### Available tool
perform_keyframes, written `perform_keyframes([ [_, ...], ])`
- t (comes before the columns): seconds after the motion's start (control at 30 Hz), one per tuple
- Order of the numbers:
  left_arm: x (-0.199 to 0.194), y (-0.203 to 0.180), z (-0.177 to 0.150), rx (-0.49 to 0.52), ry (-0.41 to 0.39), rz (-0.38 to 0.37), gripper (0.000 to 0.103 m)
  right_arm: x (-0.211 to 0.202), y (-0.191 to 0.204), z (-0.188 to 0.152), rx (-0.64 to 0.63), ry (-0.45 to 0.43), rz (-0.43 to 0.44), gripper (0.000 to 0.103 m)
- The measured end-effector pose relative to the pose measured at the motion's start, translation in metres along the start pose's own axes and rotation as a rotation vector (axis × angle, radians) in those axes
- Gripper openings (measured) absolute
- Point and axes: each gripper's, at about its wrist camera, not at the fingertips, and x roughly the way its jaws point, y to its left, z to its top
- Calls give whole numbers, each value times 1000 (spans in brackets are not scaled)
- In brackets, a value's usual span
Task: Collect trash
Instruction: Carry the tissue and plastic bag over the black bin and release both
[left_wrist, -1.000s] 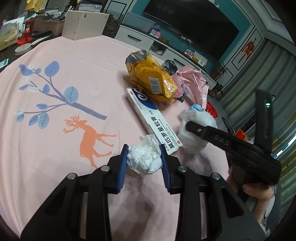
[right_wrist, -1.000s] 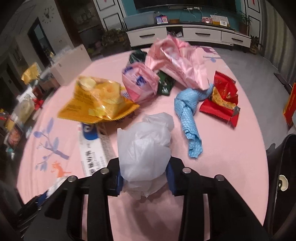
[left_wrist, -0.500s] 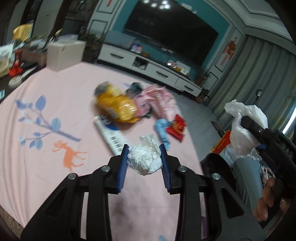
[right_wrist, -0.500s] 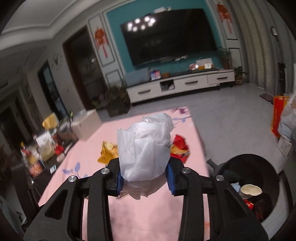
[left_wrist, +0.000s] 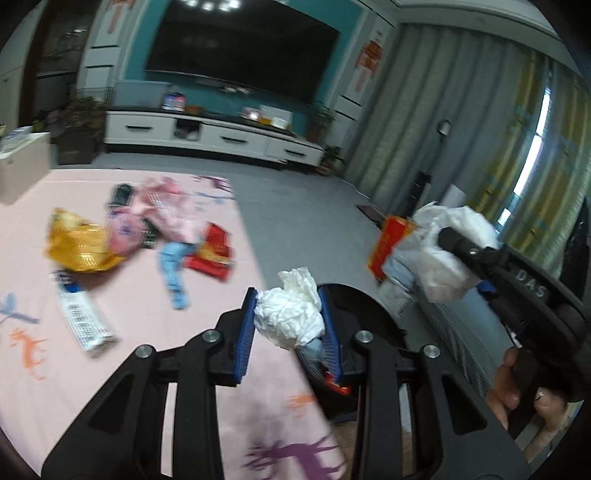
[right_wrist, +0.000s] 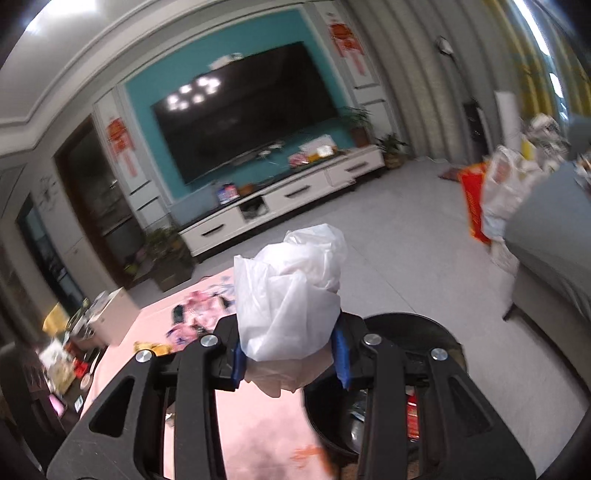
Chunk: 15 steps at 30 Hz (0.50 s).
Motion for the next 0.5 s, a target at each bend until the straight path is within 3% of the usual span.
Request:
perform_keyframes([
  [0.3,84,-53,-12,41,188,-166,34,26,-75,-10,206,72,-130,39],
  [0.5,143,-69,-31,32,340,-215,34,54,-109,-23,309,162,-171,39],
])
